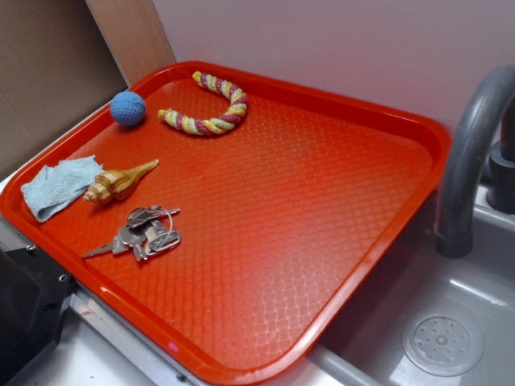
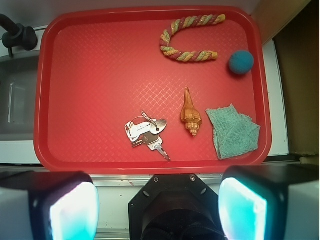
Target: Grab the blue cloth.
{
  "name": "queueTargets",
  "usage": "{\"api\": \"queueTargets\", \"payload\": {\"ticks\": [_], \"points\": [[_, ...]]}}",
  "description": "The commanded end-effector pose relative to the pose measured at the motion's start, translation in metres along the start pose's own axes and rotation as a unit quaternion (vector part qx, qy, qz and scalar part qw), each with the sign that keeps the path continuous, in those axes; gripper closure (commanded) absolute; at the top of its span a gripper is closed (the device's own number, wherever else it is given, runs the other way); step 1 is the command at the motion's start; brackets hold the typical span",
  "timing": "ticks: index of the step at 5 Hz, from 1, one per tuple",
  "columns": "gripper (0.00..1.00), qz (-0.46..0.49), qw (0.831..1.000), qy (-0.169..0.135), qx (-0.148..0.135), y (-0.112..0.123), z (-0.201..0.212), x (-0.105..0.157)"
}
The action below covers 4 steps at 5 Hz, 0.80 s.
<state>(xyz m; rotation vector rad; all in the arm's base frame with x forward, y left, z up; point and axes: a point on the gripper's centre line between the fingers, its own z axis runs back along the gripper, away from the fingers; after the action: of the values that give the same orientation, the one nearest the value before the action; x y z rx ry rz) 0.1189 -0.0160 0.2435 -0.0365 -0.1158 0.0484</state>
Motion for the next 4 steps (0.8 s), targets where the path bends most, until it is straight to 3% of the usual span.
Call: {"api": "queueTargets", "payload": {"ticks": [1, 3, 4], "points": [[0.0, 0.0, 1.0, 0.0, 0.0, 0.0, 0.0, 0.0], [0.0, -0.172, 0.983, 0.055, 0.027, 0.037, -0.069, 0.013], [0.0, -0.174, 0.98, 0.086, 0.035, 0.07, -0.105, 0.009]]}}
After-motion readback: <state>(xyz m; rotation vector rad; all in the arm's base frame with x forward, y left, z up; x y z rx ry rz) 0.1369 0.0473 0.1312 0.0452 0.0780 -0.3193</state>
